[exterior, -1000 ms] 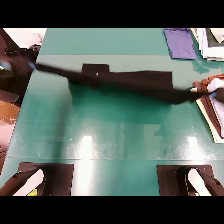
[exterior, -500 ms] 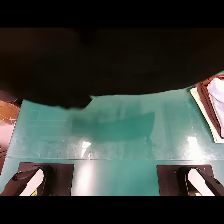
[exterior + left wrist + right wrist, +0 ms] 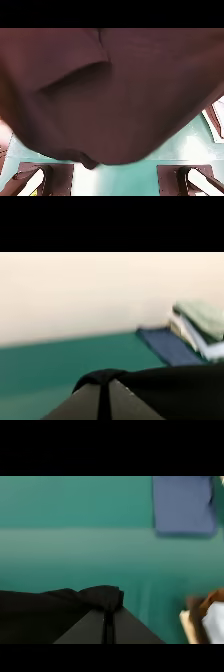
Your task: Fold the shirts.
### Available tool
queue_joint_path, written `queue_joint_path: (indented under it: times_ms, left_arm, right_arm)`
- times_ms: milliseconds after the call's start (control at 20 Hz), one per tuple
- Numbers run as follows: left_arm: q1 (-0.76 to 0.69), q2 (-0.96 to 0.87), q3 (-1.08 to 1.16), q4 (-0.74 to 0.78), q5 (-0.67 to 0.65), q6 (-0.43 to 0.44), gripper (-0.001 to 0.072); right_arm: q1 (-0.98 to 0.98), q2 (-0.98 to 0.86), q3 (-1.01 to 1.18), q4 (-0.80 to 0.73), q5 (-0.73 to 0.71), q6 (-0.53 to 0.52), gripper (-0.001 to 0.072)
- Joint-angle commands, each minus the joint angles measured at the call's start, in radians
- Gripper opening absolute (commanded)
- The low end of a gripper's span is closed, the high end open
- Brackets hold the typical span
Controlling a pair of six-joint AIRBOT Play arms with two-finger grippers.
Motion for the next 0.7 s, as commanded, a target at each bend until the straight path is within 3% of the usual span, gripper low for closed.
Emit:
queue_joint_path:
  times_ms: [0, 100, 250, 400, 650]
  left_arm:
    - [0.000, -0.131, -0.250, -0.006, -0.055, 0.029, 0.0030]
    - [-0.011, -0.255, -0.321, -0.005, -0.053, 0.031, 0.0031]
    - [-0.064, -0.476, -0.338, -0.003, -0.014, 0.108, 0.0031]
    - [-0.130, -0.644, -0.336, -0.006, 0.140, 0.183, 0.0031]
    - [-0.152, -0.744, -0.230, -0.004, 0.401, 0.190, 0.0031]
  right_arm:
    - [0.056, -0.162, -0.106, -0.017, 0.031, 0.002, 0.0018]
    - [0.116, -0.284, -0.142, -0.058, 0.032, 0.018, 0.0018]
    - [0.198, -0.476, -0.132, -0.134, 0.023, 0.041, 0.0018]
    - [0.251, -0.635, -0.069, -0.180, -0.050, 0.044, 0.0018]
    - [0.273, -0.789, 0.115, -0.182, -0.190, 0.090, 0.0018]
